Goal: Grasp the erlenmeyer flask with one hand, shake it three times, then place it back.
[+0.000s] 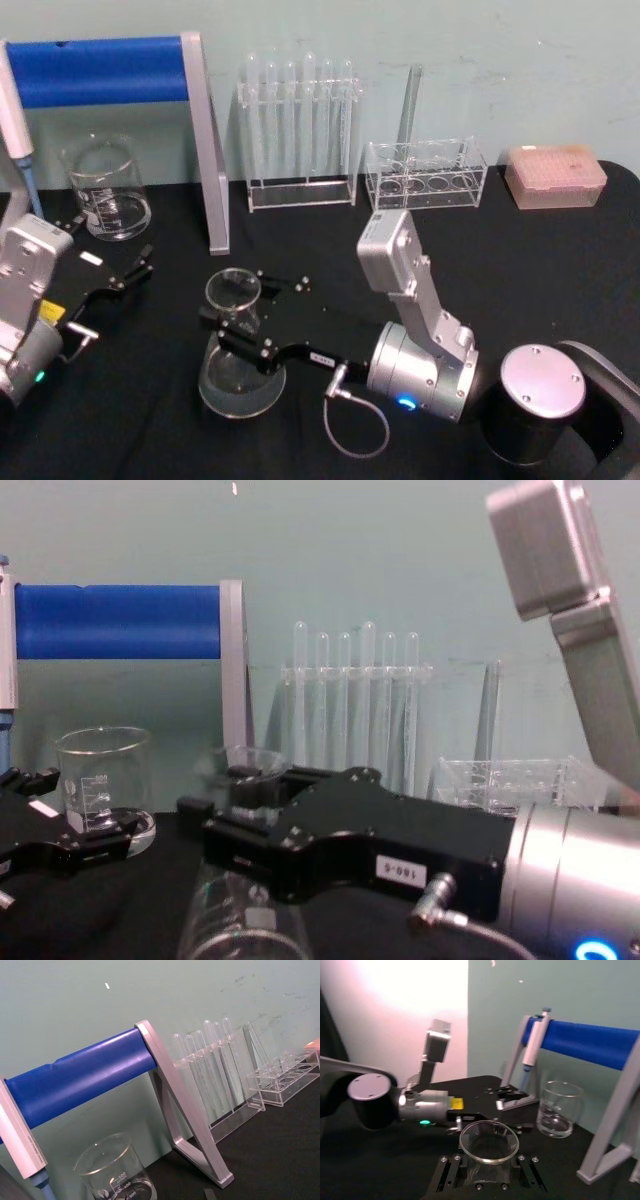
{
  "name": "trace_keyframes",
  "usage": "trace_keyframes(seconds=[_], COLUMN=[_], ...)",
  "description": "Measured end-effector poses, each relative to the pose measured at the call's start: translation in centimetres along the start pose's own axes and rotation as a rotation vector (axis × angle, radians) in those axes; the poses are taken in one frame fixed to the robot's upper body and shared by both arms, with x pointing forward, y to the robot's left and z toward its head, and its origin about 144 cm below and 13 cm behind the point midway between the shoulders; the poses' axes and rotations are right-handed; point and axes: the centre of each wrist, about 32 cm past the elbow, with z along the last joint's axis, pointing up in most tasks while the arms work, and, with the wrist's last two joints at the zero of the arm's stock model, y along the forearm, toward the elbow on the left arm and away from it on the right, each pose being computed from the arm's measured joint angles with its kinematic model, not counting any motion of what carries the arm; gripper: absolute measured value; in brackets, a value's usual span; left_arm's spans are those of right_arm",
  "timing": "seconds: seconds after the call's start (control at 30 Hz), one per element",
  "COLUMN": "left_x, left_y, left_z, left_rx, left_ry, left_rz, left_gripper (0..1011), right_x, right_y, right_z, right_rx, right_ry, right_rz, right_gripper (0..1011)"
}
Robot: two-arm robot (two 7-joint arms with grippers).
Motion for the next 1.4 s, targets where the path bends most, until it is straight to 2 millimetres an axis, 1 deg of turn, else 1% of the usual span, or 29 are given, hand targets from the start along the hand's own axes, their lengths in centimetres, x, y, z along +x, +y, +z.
trace_keyframes(seconds=[0.2,0.43,0.67,0.87,0.9,1.07,1.1,1.2,1.23,1.27,1.3,1.4], left_x=[0.0,0.0,0.0,0.0,0.0,0.0,0.0,0.0,0.0,0.0,0.0,0.0], left_y=[0.0,0.0,0.0,0.0,0.0,0.0,0.0,0.0,0.0,0.0,0.0,0.0], left_z=[0.0,0.0,0.0,0.0,0.0,0.0,0.0,0.0,0.0,0.0,0.0,0.0], left_rx=[0.000,0.000,0.000,0.000,0.000,0.000,0.000,0.000,0.000,0.000,0.000,0.000], left_ry=[0.000,0.000,0.000,0.000,0.000,0.000,0.000,0.000,0.000,0.000,0.000,0.000], left_rz=[0.000,0.000,0.000,0.000,0.000,0.000,0.000,0.000,0.000,0.000,0.000,0.000], left_gripper=[1001,1001,1001,1001,1001,1001,1001,1001,1001,1001,1001,1001], right_x=[-0.4,0.4,2.3,4.5,5.0,6.7,6.7,7.8,7.8,8.4,8.4,9.1], right_y=[0.0,-0.1,-0.7,-1.6,-1.9,-3.1,-3.1,-4.0,-4.0,-4.5,-4.5,-5.4], right_z=[0.0,0.0,0.1,0.2,0.2,0.2,0.2,0.1,0.1,0.2,0.2,0.2], right_rx=[-0.007,-0.006,0.005,0.012,0.012,0.008,0.008,0.007,0.007,0.009,0.009,0.010], right_ry=[0.003,0.000,-0.009,-0.025,-0.031,-0.044,-0.044,-0.047,-0.047,-0.050,-0.050,-0.054], right_rz=[0.028,-0.020,-0.139,-0.269,-0.305,-0.412,-0.412,-0.484,-0.484,-0.522,-0.522,-0.578], right_gripper=[449,449,449,449,449,449,449,449,449,449,449,449])
